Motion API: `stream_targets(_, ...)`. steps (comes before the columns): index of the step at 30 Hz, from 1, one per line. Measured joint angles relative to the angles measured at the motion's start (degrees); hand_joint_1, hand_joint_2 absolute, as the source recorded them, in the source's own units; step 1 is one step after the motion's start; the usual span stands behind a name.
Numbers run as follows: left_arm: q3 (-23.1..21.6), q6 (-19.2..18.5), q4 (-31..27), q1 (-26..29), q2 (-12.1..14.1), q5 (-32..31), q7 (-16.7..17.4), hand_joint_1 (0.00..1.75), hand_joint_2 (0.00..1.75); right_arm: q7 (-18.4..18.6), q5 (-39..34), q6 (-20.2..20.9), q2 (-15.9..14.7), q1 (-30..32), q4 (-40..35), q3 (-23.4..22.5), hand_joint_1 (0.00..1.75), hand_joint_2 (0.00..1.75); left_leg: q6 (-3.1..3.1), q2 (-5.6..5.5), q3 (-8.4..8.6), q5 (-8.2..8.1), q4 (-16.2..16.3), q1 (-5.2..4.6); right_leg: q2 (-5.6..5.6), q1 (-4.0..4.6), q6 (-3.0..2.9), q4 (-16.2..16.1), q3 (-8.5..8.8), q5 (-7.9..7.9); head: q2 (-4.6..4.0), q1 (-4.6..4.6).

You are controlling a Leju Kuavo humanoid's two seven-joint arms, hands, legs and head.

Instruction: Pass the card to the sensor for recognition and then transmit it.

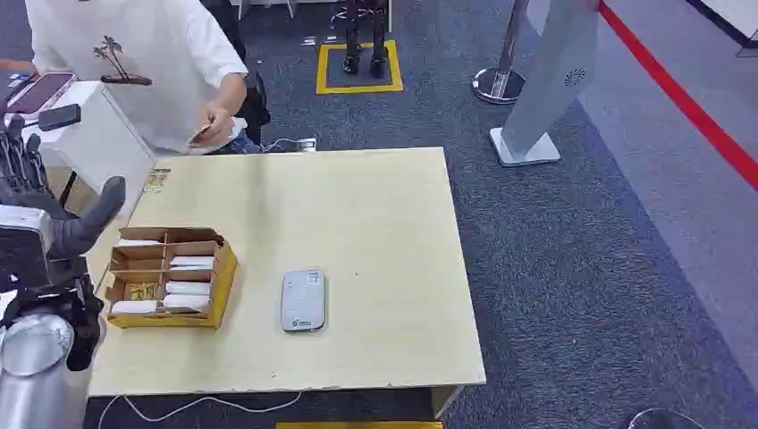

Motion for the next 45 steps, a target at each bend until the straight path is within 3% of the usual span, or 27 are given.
stream_targets(6,0.0,0.1,1.6,1.7,-0.6,-0.5,-0.2,0.00,1.75,0.1,0.1,0.0,0.0,0.0,0.0,0.0,0.00,0.00,0.00,0.00,0.00,0.00,0.0,0.00,0.00,0.00,0.00,0.0,-0.01,0.00,-0.02,0.00)
stream_targets(10,0.0,-0.5,2.2,-0.2,0.7,-3.6,3.7,0.00,1.75,0.2,0.1,0.0,0.0,0.0,0.0,0.0,0.00,0.00,0.00,0.00,0.00,0.01,0.0,0.01,0.00,0.01,0.00,0.0,-0.01,0.01,0.00,0.00)
stream_targets(15,0.0,-0.9,2.8,-2.0,1.6,-5.2,5.4,0.00,1.75,0.2,0.1,0.0,0.0,0.0,0.0,0.0,0.00,0.00,0.01,0.00,0.01,0.04,0.0,0.01,0.00,0.01,0.00,0.0,-0.02,0.01,0.00,0.00)
stream_targets(17,-0.2,-3.0,3.7,-4.3,3.0,-8.6,9.5,0.00,1.75,0.2,0.1,0.3,0.0,0.0,0.0,0.0,0.00,0.00,-0.02,-0.01,-0.02,0.07,0.0,0.02,-0.01,0.02,0.00,0.0,-0.11,0.03,0.00,0.02)
stream_targets(20,-2.0,-9.5,7.9,-13.9,6.5,-16.3,18.6,0.00,1.75,0.4,0.2,0.9,0.0,0.0,0.0,0.0,0.00,0.00,0.08,-0.03,-0.23,0.27,0.0,0.03,-0.07,0.04,0.01,0.0,-0.26,0.16,-0.02,0.00)
stream_targets(22,-4.6,-14.2,11.7,-21.4,8.3,-21.6,22.5,0.00,1.75,0.5,0.6,1.3,0.0,-0.1,0.0,0.0,0.00,0.00,-0.03,-0.04,-0.35,0.38,0.0,0.03,-0.07,0.04,-0.03,0.0,-0.36,0.32,0.00,0.00)
stream_targets(24,-7.4,-16.5,14.6,-27.3,9.3,-24.9,24.6,0.00,1.75,0.8,0.9,1.3,0.0,0.0,0.0,0.0,0.00,0.00,-0.04,0.07,-0.35,0.39,0.0,0.01,0.06,0.03,-0.03,0.0,-0.40,0.40,0.00,0.00)
stream_targets(30,-7.6,-16.6,14.8,-27.8,9.4,-25.0,24.7,0.00,1.75,0.8,0.9,1.3,0.0,0.0,0.0,0.0,0.00,0.00,-0.04,0.08,-0.36,0.39,0.0,0.01,0.07,0.03,-0.02,0.0,-0.40,0.41,-0.02,0.00)
stream_targets(32,-10.9,-17.3,18.1,-33.4,10.3,-26.1,25.7,0.00,1.75,0.9,0.9,1.3,0.0,0.0,0.0,0.0,0.00,0.00,-0.04,0.18,-0.36,0.39,0.0,0.00,0.19,0.01,0.01,0.0,-0.42,0.44,0.00,0.00)
stream_targets(34,-15.4,-19.3,20.8,-38.1,10.9,-31.1,27.5,0.00,1.75,1.0,1.0,1.8,0.0,0.0,0.0,0.0,0.00,0.00,-0.04,0.10,-0.40,0.39,0.0,0.01,0.15,0.01,0.02,0.0,-0.45,0.43,0.00,0.02)
stream_targets(44,-20.2,-20.4,24.5,-41.2,10.2,-32.7,27.7,0.00,1.75,1.0,1.1,2.0,0.0,-0.1,0.0,0.0,0.00,0.00,-0.04,0.16,-0.39,0.40,0.0,0.01,0.19,0.01,0.02,0.0,-0.46,0.44,0.00,0.00)
stream_targets(45,-20.4,-20.5,24.7,-41.2,10.2,-32.7,27.6,0.42,1.75,1.1,1.1,2.0,0.0,-0.1,0.0,0.0,0.00,0.00,-0.04,0.16,-0.39,0.40,0.0,0.01,0.19,0.01,0.02,0.0,-0.46,0.44,-0.02,0.00)
